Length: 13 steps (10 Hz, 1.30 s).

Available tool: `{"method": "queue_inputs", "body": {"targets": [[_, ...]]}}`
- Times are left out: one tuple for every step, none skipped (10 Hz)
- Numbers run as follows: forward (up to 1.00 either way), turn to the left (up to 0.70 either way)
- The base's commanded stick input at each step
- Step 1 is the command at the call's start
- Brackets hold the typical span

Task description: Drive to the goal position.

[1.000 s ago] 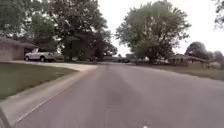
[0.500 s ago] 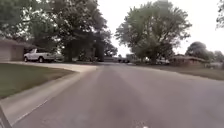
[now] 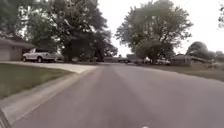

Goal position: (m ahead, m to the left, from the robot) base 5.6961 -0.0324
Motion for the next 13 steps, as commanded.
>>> {"method": "queue_inputs", "body": {"targets": [[0.70, 0.00], [0.70, 0.00], [0.70, 0.00], [0.70, 0.00], [0.70, 0.00], [0.70, 0.00], [0.70, 0.00], [0.70, 0.00], [0.70, 0.00], [0.70, 0.00], [0.70, 0.00], [0.70, 0.00], [0.70, 0.09]]}}
